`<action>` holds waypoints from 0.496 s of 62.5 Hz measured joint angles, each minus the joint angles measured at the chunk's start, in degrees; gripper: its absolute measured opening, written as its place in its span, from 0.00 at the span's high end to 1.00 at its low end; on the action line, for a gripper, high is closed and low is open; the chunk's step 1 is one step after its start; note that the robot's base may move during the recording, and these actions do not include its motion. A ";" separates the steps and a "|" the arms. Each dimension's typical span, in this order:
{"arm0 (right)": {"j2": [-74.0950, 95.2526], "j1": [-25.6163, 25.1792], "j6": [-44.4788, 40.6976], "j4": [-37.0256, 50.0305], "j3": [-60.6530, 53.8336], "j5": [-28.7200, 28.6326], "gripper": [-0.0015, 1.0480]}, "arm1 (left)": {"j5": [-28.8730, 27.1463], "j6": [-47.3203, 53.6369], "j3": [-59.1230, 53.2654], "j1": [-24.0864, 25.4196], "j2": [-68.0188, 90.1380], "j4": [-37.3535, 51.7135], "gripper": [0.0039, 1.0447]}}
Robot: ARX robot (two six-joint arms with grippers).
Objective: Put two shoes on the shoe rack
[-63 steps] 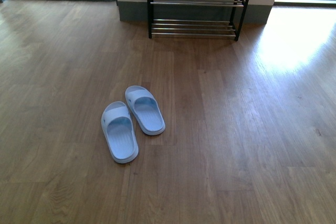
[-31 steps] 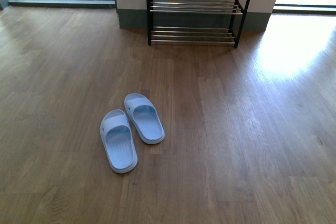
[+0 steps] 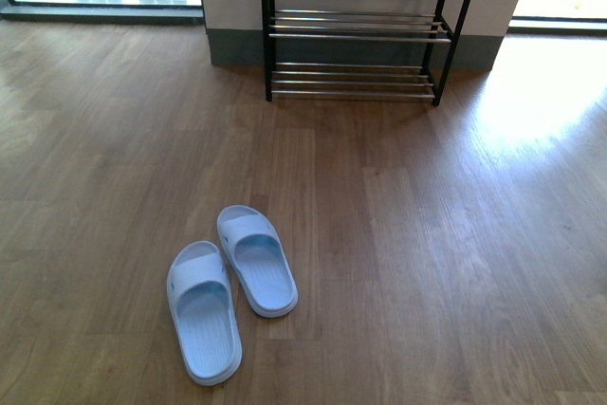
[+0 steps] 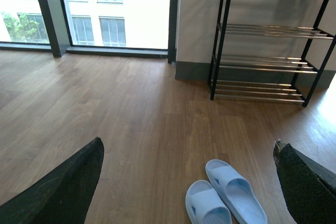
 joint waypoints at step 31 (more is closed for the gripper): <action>0.04 0.00 0.00 0.00 0.00 0.02 0.09 | 0.02 0.00 0.00 0.00 0.00 0.02 0.09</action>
